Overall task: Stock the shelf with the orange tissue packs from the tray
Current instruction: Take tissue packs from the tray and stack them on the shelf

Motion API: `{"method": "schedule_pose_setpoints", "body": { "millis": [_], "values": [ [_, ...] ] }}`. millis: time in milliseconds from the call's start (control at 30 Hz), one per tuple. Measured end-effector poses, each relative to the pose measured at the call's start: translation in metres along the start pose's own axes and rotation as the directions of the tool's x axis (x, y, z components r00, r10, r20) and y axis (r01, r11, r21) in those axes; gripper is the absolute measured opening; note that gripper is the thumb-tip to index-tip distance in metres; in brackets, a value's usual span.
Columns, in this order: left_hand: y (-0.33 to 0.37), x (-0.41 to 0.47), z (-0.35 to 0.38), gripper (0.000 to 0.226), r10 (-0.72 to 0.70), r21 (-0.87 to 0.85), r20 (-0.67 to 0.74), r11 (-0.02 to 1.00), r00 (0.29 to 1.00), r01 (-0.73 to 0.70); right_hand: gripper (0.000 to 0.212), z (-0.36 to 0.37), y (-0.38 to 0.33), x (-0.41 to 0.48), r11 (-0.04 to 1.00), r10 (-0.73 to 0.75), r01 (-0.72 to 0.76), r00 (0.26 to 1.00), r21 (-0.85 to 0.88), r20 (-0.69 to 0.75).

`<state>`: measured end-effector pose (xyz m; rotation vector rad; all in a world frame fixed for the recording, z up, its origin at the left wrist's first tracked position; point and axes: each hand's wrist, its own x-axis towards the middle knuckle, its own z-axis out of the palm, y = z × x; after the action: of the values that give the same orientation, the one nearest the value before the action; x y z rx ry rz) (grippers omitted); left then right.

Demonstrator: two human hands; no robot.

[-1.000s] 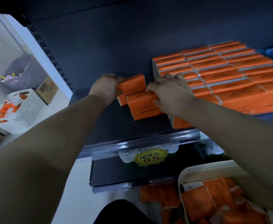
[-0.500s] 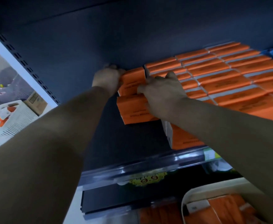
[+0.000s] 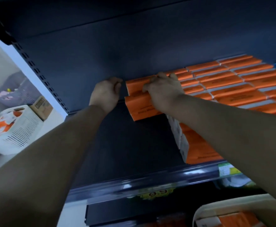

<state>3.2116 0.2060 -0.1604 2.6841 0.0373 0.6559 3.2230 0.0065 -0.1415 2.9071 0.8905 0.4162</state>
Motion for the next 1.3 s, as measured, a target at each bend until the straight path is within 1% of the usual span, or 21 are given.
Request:
{"method": "schedule_pose_setpoints", "body": {
  "millis": [67,100,133,200,267,300,400,500,633,767,933,1000,1167,1233,1300],
  "values": [
    [-0.003,-0.011,-0.006,0.029,-0.054,-0.097,0.021,0.994,0.998,0.056,0.042,0.001,-0.005,0.011,1.000,0.014,-0.014,1.000,-0.015,-0.002],
    [-0.004,-0.016,-0.009,0.029,-0.045,-0.127,0.048,0.991,0.998,0.050,0.042,0.002,-0.007,0.017,1.000,0.014,-0.014,1.000,-0.018,0.005],
    [-0.005,-0.020,-0.009,0.032,-0.006,-0.130,0.082,0.991,0.997,0.017,0.041,0.003,-0.009,0.021,1.000,0.015,-0.015,1.000,-0.025,0.010],
    [-0.005,-0.026,-0.004,0.042,0.094,-0.075,0.173,0.994,0.980,-0.082,0.040,0.004,-0.011,0.023,0.999,0.034,-0.033,0.999,-0.042,0.028],
    [-0.004,-0.029,0.005,0.051,0.135,-0.004,0.229,0.990,0.964,-0.138,0.042,0.004,-0.009,0.019,0.999,0.033,-0.033,0.998,0.001,0.059],
    [-0.003,-0.028,0.009,0.052,0.138,0.032,0.218,0.988,0.966,-0.149,0.044,0.003,-0.006,0.016,0.999,0.028,-0.030,0.997,0.032,0.070],
    [0.005,-0.022,0.018,0.050,0.109,0.105,0.163,0.986,0.981,-0.127,0.050,0.001,0.011,0.001,0.998,0.013,-0.015,0.999,0.063,0.033],
    [0.012,-0.012,0.024,0.048,0.061,0.147,0.148,0.986,0.987,-0.083,0.052,0.007,0.030,-0.006,0.995,0.055,-0.060,0.997,0.080,0.058],
    [0.020,0.001,0.031,0.050,0.031,0.173,0.133,0.983,0.991,-0.054,0.052,0.021,0.046,0.000,0.986,0.075,-0.093,0.989,0.140,0.129],
    [0.024,0.005,0.040,0.049,-0.007,0.174,0.124,0.985,0.992,-0.015,0.053,0.030,0.056,0.001,0.990,0.078,-0.087,0.993,0.112,0.090],
    [0.025,0.004,0.036,0.053,-0.022,0.182,0.103,0.983,0.994,0.003,0.051,0.036,0.057,-0.003,0.987,0.081,-0.096,0.990,0.126,0.116],
    [0.027,-0.001,0.029,0.056,-0.011,0.175,0.109,0.985,0.994,-0.009,0.050,0.035,0.054,-0.008,0.985,0.078,-0.095,0.989,0.140,0.125],
    [0.042,-0.021,0.006,0.051,0.052,0.173,0.128,0.982,0.990,-0.074,0.048,0.017,0.047,-0.030,0.980,0.072,-0.091,0.991,0.177,0.114],
    [0.054,-0.035,-0.006,0.052,0.041,0.205,0.166,0.976,0.985,-0.075,0.045,0.005,0.042,-0.044,0.975,0.067,-0.085,0.993,0.204,0.094],
    [0.068,-0.051,-0.018,0.053,0.023,0.223,0.184,0.973,0.983,-0.064,0.037,-0.007,0.036,-0.064,0.957,0.094,-0.118,0.990,0.266,0.103]
  ]
}}
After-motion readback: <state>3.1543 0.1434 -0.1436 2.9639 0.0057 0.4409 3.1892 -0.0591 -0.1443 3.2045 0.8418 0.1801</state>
